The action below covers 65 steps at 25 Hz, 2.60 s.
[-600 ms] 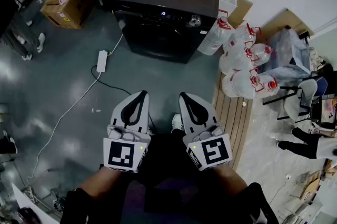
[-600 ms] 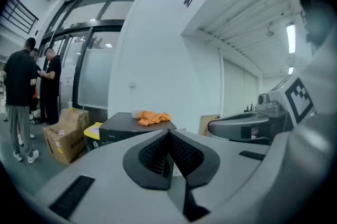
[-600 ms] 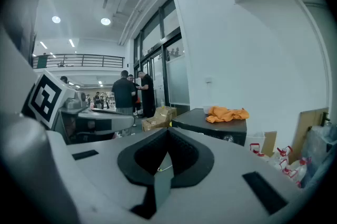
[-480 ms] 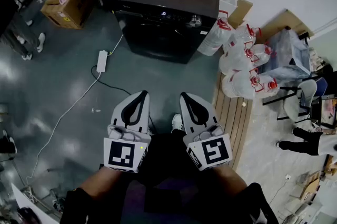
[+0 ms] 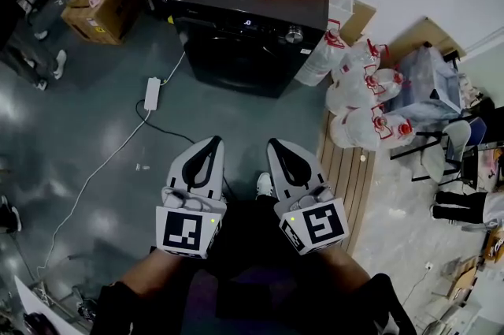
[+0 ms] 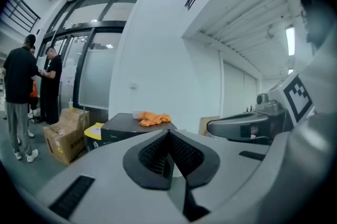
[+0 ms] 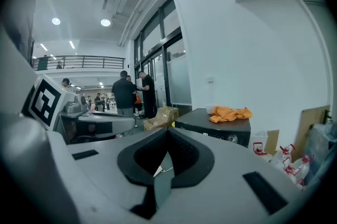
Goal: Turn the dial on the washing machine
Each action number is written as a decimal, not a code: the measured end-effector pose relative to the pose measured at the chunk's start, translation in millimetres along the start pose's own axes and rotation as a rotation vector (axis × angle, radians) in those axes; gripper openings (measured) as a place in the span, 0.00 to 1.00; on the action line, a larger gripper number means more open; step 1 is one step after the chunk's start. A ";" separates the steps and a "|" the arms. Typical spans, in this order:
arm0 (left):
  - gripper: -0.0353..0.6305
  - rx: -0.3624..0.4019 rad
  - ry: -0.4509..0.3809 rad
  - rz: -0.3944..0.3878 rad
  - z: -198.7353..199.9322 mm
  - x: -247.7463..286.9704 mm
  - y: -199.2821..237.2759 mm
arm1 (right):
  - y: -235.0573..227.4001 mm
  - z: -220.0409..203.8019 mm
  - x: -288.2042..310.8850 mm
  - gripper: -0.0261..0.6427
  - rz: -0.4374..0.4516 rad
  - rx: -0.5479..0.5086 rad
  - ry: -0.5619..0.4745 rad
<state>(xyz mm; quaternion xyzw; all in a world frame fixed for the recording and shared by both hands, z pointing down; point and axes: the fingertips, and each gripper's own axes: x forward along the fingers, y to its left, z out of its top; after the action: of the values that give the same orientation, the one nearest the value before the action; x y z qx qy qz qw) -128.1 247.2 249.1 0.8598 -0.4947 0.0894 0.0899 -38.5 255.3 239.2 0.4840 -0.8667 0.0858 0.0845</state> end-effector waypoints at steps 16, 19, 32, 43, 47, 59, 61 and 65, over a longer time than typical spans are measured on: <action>0.07 -0.085 -0.032 0.000 -19.4 -40.0 57.7 | 46.8 7.1 28.1 0.06 -0.089 -0.069 0.024; 0.07 -0.094 -0.028 0.008 -25.4 -44.7 65.5 | 49.4 2.7 32.2 0.06 -0.095 -0.072 0.033; 0.07 -0.042 -0.022 0.068 -9.9 19.0 74.6 | -22.3 -2.3 76.1 0.06 -0.084 -0.025 0.016; 0.07 -0.010 0.022 0.147 13.3 139.5 83.6 | -133.5 -7.2 137.2 0.06 -0.061 -0.024 0.068; 0.07 -0.001 0.037 0.154 15.1 173.2 76.0 | -166.6 -12.8 147.2 0.06 -0.068 -0.021 0.080; 0.07 0.002 0.108 0.170 -0.3 236.5 56.4 | -229.5 -34.0 161.2 0.07 -0.067 -0.030 0.120; 0.07 0.006 0.122 0.171 -4.2 242.9 55.5 | -237.6 -37.4 163.2 0.09 -0.075 -0.024 0.127; 0.07 0.014 0.134 0.164 -10.0 252.5 58.6 | -245.7 -49.8 166.2 0.21 -0.102 -0.018 0.153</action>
<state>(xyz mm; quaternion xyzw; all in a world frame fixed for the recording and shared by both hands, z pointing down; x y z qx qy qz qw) -54.6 10.0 324.0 0.8092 -0.5555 0.1571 0.1092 88.5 2.7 342.2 0.5189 -0.8326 0.1105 0.1592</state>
